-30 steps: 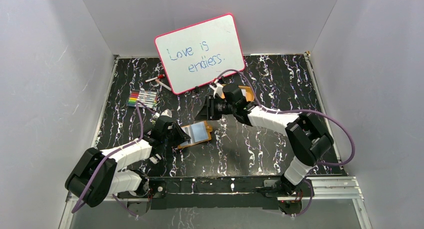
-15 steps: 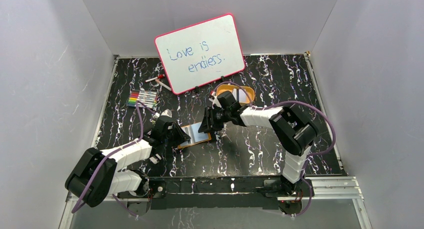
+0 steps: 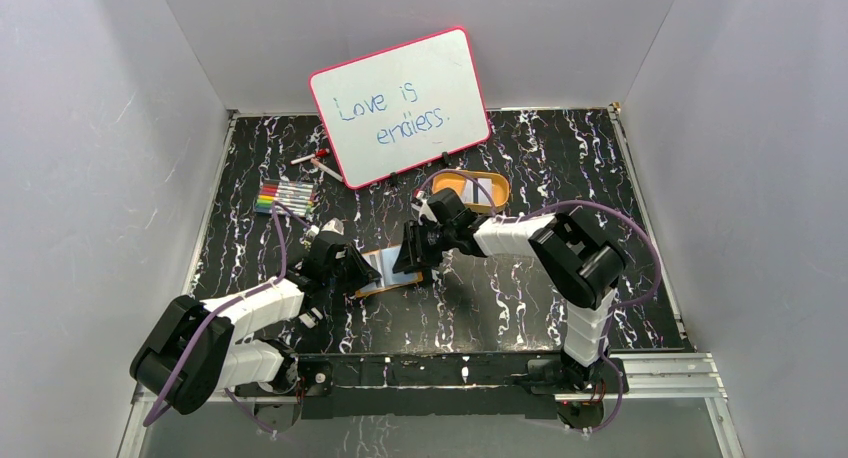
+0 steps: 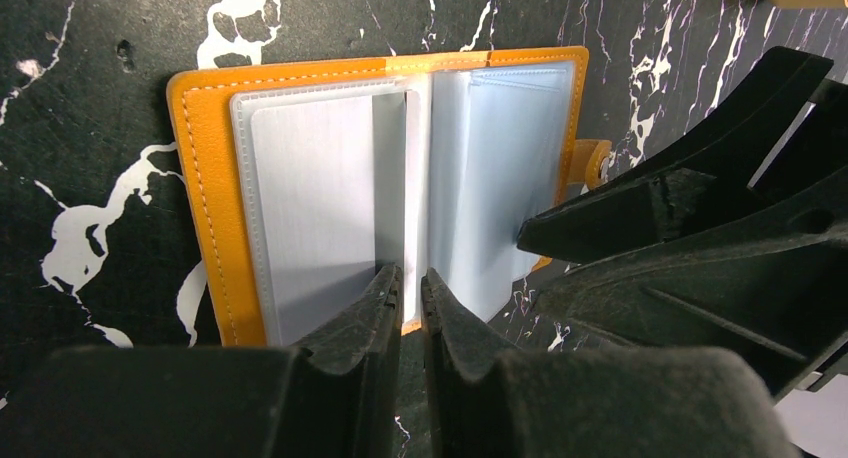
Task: Put the credit cards into the card holder
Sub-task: Turn over the card slot in the card holder.
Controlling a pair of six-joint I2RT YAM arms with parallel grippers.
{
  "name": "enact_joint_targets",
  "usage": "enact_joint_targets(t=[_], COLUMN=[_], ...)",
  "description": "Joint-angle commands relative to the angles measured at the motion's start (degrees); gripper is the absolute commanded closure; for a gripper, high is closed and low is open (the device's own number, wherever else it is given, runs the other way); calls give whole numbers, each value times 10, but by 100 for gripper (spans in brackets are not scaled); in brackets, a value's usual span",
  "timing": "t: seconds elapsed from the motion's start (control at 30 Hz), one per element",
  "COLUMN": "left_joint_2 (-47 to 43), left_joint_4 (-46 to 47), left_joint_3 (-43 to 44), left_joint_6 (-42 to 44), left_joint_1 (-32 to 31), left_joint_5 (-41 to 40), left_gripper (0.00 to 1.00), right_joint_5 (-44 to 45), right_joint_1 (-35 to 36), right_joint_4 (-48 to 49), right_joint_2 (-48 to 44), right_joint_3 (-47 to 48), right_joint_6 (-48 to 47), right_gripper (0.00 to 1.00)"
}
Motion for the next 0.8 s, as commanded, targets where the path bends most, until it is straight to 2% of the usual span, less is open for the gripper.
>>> enact_joint_targets(t=[0.0,0.2,0.57,0.77], left_joint_2=[-2,-4,-8,-31], left_joint_4=[-23,-25,-28,-47], left_joint_3=[-2,-2,-1,3], left_joint_6=[5,6,6,5], left_joint_1=[0,0,0,0], left_joint_5=[-7,-7,-6,-13], left_gripper=[89,89,89,88], right_joint_5=[-12,-30,-64,-44], right_joint_1=[11,13,13,13], right_joint_4=[28,72,230,220], right_joint_2=[16,20,34,30], right_joint_3=[11,-6,-56,-58], right_joint_6=[3,31,132,136], right_gripper=[50,50,51,52])
